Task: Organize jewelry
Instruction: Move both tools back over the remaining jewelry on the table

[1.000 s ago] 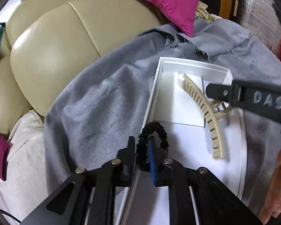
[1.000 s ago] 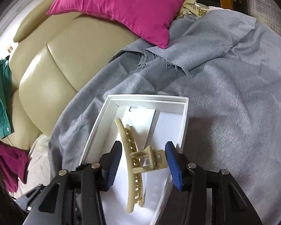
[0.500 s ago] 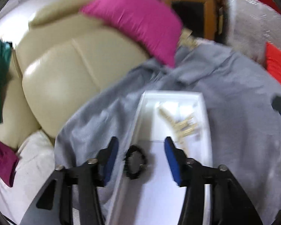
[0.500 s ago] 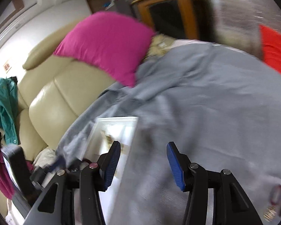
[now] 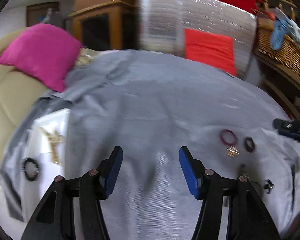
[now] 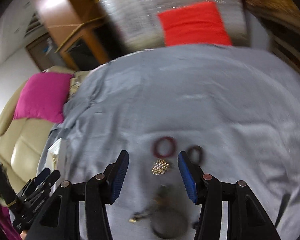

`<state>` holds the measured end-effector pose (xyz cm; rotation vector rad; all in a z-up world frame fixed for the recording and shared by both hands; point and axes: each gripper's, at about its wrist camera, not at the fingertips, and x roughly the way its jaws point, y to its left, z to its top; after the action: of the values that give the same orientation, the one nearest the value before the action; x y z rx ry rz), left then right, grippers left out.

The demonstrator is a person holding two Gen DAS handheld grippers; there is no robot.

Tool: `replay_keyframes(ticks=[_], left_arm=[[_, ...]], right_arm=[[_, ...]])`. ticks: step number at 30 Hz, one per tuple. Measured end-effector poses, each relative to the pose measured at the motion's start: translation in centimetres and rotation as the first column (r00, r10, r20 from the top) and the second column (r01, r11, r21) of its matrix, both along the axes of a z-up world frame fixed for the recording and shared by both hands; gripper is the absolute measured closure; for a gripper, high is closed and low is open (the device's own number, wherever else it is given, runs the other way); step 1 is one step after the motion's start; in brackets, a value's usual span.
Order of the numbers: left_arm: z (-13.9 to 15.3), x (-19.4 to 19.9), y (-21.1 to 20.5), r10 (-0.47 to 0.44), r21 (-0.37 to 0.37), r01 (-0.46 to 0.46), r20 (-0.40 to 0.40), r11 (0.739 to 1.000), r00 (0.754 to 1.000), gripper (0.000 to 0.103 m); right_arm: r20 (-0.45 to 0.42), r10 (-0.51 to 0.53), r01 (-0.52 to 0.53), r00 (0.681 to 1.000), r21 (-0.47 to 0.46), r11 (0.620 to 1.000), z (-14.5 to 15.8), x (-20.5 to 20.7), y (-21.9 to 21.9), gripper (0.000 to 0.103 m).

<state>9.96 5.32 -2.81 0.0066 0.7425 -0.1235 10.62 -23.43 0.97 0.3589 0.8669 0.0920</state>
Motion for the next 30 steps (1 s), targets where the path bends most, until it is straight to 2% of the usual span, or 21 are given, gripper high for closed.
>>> replay_keyframes(ticks=[5,8,11,15,19,22,25,26,28,30], left_arm=[[-1.8,0.6,-4.5,-0.111,-0.017,0.110,-0.081,0.994,0.990,0.044],[-2.7,0.2,-7.0,-0.206,-0.023,0.205,-0.124,0.979,0.971,0.044],[-3.3,-0.6,-8.5,-0.275,-0.019,0.275,-0.147,0.961,0.950,0.044],[-4.2,-1.9,-10.0,-0.343,-0.006,0.347,-0.169,0.938,0.924,0.044],[-5.5,-3.4,-11.4,-0.430,0.025,0.443,-0.191,0.896,0.882,0.044],[-6.6,-3.9,-12.1,-0.461,0.061,0.484,-0.218,0.873,0.860,0.044],[-7.9,-3.5,-12.5,-0.467,0.069,0.499,-0.261,0.864,0.845,0.044],[-8.4,-3.3,-12.6,-0.474,0.060,0.507,-0.271,0.860,0.838,0.046],[-8.9,-3.1,-12.9,-0.485,0.057,0.519,-0.280,0.853,0.828,0.063],[-8.9,-3.1,-13.0,-0.495,0.047,0.524,-0.266,0.851,0.827,0.066]], right_arm=[[-0.064,-0.046,0.050,0.997,0.064,0.997,-4.4,-1.0,-3.7,0.048],[-0.139,-0.045,0.054,0.989,0.066,0.996,-6.4,-1.7,-5.5,0.048],[-0.155,-0.048,0.057,0.987,0.061,0.997,-6.4,-2.5,-6.6,0.048],[-0.177,-0.017,0.043,0.984,0.140,0.989,-6.5,-3.7,-7.8,0.048],[-0.191,0.052,-0.024,0.980,0.143,0.989,-6.5,-5.2,-7.2,0.048],[-0.202,0.070,-0.041,0.977,0.142,0.989,-6.6,-6.0,-7.2,0.048],[-0.218,0.071,-0.036,0.973,0.161,0.986,-7.1,-6.3,-7.5,0.048],[-0.224,0.071,-0.035,0.972,0.159,0.987,-7.2,-6.4,-7.4,0.048],[-0.223,0.071,-0.036,0.972,0.158,0.987,-7.1,-6.3,-7.2,0.048],[-0.216,0.080,-0.044,0.973,0.166,0.985,-6.8,-6.2,-7.1,0.048]])
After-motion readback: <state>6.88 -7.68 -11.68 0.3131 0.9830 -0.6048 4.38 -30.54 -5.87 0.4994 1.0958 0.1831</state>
